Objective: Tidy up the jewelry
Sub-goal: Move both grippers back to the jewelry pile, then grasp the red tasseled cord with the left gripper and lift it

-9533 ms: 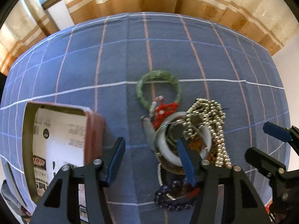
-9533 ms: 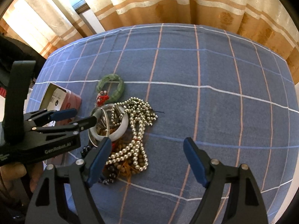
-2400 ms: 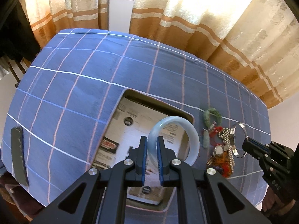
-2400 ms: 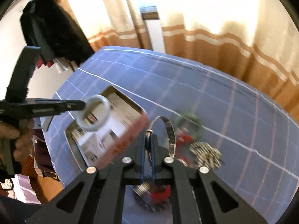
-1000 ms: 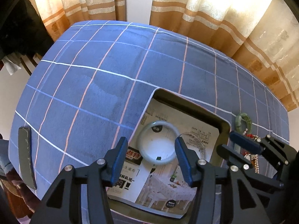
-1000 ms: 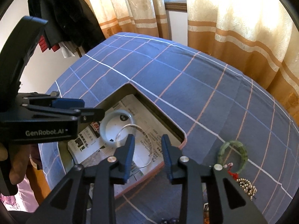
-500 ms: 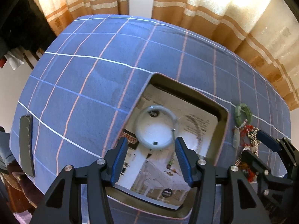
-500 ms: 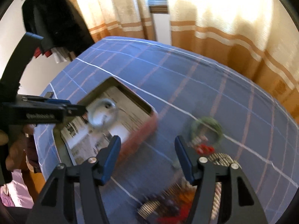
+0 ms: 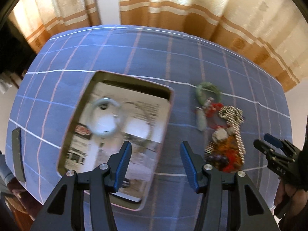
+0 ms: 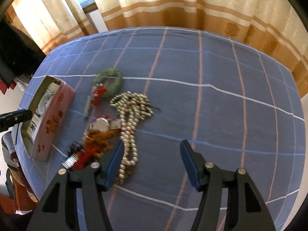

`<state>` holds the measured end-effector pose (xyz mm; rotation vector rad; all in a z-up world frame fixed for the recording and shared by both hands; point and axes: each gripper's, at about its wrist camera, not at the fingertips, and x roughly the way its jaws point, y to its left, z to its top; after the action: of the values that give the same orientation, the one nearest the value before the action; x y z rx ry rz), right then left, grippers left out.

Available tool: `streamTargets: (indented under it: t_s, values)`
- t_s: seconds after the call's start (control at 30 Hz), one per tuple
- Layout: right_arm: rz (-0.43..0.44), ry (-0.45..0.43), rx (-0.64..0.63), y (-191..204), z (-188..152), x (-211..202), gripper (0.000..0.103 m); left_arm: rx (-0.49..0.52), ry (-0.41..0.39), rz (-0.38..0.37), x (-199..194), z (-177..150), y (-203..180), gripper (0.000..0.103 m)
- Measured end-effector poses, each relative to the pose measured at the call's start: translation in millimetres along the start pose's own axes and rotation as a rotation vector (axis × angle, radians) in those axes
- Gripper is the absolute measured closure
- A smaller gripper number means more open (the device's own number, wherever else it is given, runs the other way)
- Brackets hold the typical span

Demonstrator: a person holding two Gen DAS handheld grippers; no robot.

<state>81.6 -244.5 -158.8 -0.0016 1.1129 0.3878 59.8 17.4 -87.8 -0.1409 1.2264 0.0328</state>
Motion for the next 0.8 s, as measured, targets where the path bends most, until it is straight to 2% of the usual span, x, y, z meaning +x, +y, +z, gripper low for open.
streamTargets:
  t_s: [0.27, 0.6, 0.8]
  values:
    - [0.03, -0.008, -0.022, -4, -11, -4, 0.04, 0.12, 0.039, -0.049, 14, -16, -55, 0.05]
    - [0.04, -0.001, -0.023, -9, -22, -5, 0.04, 0.168, 0.058, -0.12, 16, -21, -87, 0.05]
    - [0.035, 0.001, -0.014, -11, -25, -7, 0.04, 0.223, 0.11, -0.154, 29, -31, -110, 0.05]
